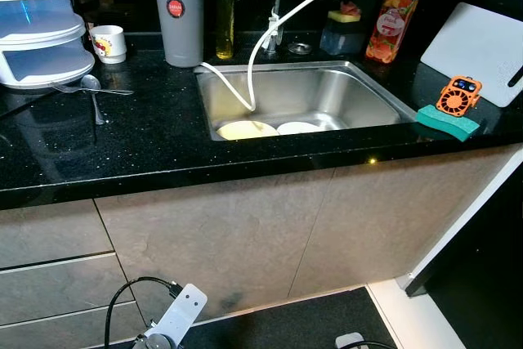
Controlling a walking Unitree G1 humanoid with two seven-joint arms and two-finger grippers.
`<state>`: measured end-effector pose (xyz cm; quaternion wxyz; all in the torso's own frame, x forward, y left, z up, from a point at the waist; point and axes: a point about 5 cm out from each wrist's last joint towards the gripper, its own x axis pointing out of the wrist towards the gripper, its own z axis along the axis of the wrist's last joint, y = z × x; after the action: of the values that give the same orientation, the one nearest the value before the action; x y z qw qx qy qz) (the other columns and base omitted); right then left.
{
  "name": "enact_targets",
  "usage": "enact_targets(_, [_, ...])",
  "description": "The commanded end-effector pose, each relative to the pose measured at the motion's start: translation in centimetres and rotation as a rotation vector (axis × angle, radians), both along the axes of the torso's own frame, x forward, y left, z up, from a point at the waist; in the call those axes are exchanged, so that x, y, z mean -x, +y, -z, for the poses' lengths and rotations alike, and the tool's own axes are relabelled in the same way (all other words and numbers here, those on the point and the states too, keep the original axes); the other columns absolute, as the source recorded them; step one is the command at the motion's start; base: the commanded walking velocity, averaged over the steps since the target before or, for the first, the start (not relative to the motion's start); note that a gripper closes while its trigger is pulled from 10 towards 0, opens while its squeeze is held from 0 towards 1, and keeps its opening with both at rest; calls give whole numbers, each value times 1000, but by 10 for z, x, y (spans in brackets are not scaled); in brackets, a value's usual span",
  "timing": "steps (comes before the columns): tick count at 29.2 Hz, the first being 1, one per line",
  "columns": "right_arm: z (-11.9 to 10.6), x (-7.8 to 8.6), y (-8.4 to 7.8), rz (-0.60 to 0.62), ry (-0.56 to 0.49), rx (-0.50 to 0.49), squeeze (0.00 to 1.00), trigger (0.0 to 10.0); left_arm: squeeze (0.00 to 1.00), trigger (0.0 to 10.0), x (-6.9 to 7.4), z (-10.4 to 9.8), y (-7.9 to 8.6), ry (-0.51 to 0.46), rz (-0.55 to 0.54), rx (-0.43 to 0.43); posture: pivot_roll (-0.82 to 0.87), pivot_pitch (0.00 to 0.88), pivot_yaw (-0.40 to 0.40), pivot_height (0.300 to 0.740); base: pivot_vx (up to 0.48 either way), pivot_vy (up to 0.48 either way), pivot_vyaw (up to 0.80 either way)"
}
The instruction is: Kitchen organization
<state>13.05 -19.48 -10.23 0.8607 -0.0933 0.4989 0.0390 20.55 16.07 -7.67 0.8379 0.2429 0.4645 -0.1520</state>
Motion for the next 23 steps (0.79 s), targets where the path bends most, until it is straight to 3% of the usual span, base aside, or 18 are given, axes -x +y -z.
enact_targets(1, [-1, -1, -1, 20, -9, -1, 0, 10000, 0, 10000, 1, 0, 1, 7, 3, -6, -40, 0, -38, 740, 0, 0, 0])
enact_targets(23, [0, 1, -3, 13, 2, 5, 0, 10000, 0, 10000, 0, 0, 0, 7, -5, 2, -41, 0, -40, 740, 0, 0, 0])
